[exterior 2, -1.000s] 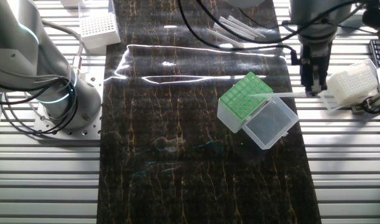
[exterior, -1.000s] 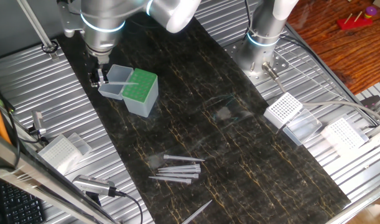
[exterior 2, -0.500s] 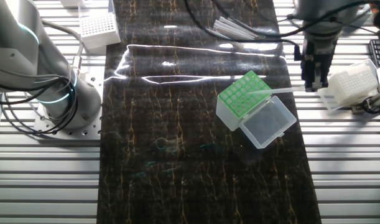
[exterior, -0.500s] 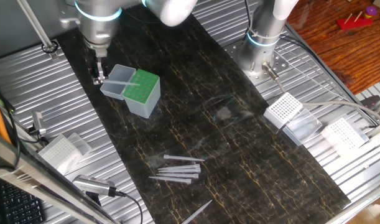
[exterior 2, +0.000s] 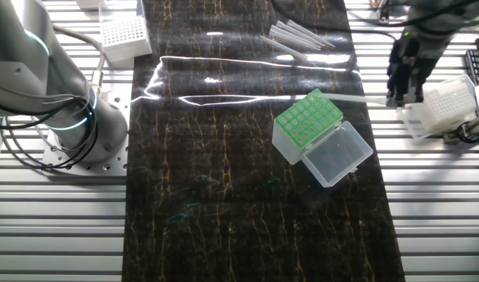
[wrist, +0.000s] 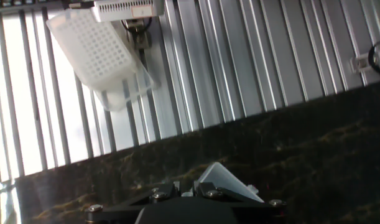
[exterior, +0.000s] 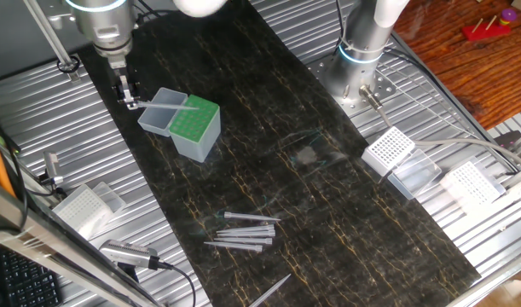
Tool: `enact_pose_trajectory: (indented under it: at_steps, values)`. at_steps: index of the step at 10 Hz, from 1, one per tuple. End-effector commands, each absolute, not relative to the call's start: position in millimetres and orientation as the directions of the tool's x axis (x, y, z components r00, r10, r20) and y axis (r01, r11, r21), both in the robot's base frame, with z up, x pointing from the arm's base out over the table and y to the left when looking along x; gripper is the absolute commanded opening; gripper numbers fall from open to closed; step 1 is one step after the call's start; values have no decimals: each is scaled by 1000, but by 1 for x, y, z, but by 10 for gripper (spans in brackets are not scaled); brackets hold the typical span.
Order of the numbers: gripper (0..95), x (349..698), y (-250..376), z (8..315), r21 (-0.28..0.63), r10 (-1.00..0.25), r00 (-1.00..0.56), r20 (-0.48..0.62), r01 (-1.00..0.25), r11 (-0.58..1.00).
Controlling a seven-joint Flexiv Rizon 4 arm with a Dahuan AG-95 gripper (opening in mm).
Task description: Insert a large pipette tip into the holder for large pipette tips
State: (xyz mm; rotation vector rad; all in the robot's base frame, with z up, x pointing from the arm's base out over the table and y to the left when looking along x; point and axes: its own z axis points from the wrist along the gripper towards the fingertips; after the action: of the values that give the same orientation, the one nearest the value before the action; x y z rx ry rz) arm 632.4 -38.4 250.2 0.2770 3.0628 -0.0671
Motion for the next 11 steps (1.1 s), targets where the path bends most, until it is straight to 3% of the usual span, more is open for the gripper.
enact_pose_trajectory:
  at_steps: [1, 11]
  values:
    - [0, 633, -45, 245, -59, 138, -985, -101, 144, 988]
    - [0, 649, -55, 215, -76, 132, -977, -167, 146, 986]
